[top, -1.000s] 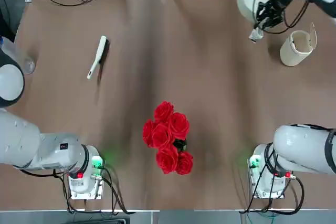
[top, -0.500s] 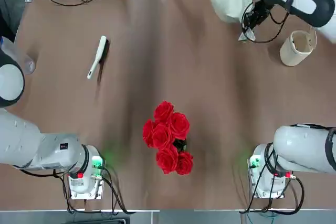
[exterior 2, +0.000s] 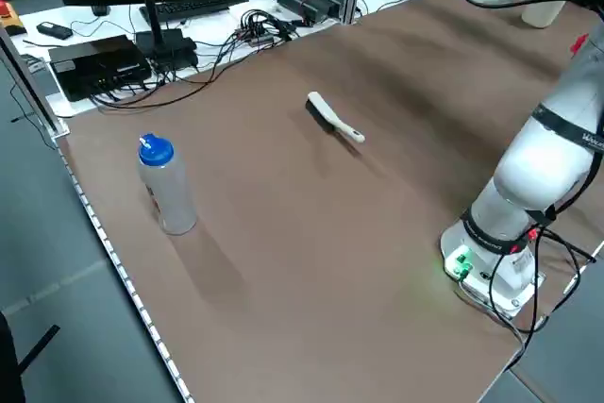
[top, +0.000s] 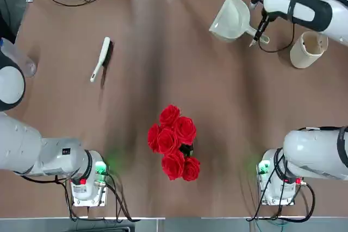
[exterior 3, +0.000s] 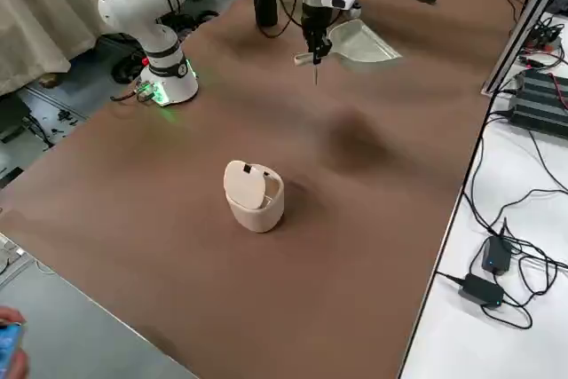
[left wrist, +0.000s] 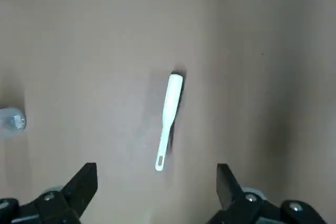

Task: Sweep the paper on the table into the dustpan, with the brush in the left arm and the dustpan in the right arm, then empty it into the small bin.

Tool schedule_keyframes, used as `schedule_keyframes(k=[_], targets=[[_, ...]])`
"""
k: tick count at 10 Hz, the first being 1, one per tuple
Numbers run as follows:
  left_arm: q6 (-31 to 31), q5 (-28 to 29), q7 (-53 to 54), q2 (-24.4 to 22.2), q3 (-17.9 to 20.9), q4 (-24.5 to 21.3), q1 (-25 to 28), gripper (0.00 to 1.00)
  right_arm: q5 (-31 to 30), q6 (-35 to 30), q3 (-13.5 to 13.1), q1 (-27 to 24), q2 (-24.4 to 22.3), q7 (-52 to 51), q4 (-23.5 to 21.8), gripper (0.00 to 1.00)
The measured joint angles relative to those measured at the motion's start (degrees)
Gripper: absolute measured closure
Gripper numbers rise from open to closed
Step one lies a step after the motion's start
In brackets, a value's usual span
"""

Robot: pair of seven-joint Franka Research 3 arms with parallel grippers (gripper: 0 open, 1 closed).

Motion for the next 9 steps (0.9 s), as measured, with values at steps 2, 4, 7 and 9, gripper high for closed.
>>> schedule_keyframes(k=[2, 4, 7, 9], targets=[[0.0, 0.0, 0.0, 0.0, 0.0, 0.0, 0.0, 0.0, -6.21, 4.84, 0.08, 0.87, 1.13, -7.92, -1.82, 0.68], [0.0, 0.0, 0.0, 0.0, 0.0, 0.0, 0.0, 0.0, -8.07, 9.42, -0.19, 0.62, 4.63, -17.49, -3.09, 0.68], [0.0, 0.0, 0.0, 0.01, -0.03, 0.0, -0.06, 0.0, -11.49, 10.72, -0.72, -0.05, 9.52, -24.2, -3.06, 0.68], [0.0, 0.0, 0.0, 0.07, -0.07, 0.0, -0.07, 0.0, -15.26, 10.67, -0.7, -0.04, 12.0, -24.48, -3.06, 0.68]])
